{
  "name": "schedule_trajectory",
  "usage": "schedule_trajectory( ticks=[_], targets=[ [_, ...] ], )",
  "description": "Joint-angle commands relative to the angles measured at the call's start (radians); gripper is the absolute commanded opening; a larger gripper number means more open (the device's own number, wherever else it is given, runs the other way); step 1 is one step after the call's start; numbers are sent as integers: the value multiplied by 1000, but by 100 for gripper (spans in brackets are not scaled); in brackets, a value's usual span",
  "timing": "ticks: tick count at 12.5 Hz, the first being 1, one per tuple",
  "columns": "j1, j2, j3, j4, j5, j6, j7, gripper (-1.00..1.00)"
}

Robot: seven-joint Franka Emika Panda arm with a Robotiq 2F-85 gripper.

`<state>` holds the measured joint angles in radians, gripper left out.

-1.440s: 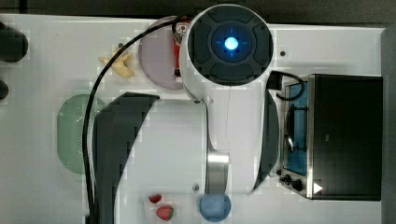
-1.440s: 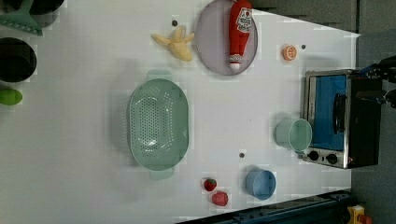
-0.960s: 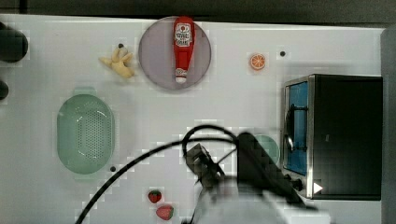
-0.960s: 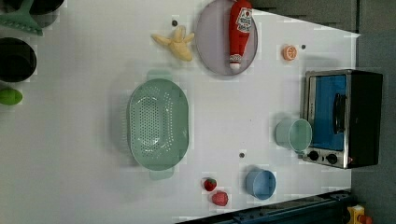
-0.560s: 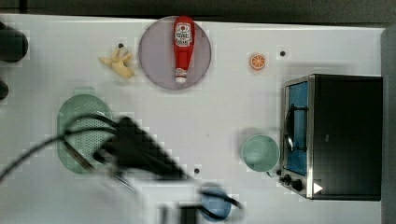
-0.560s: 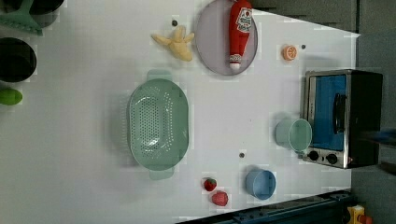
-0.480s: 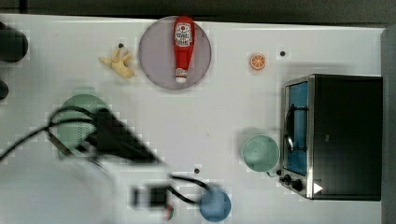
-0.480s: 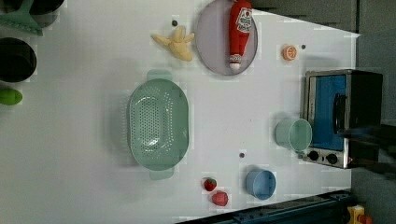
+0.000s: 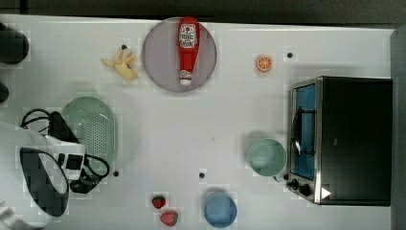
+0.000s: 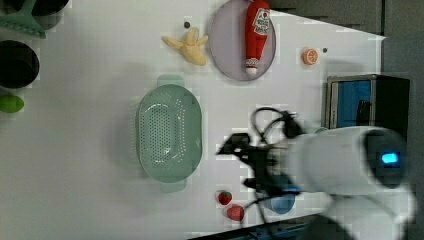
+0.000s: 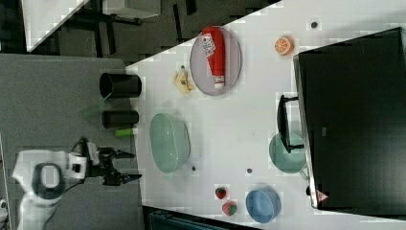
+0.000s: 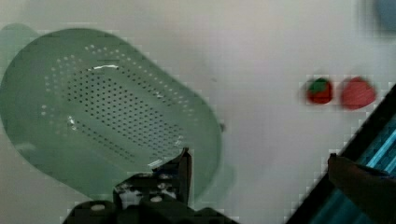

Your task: Drag strainer left to right.

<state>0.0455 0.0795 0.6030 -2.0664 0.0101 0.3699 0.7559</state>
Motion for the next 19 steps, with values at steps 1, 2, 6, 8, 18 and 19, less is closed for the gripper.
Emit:
schedule_trajectory(
  ticks=[1,2,6,8,18,19],
  targets=[
    [6,-14,7,-29,0,153,363,100],
    [8,21,9,-54,0,208,421,100],
    [10,172,0,-147,-21,457,566,100],
    [10,257,-15,-161,-46,576,571,100],
    [80,441,-167,-170,-65,773,570,100],
    [80,440,-168,-170,-67,776,569,100]
  ],
)
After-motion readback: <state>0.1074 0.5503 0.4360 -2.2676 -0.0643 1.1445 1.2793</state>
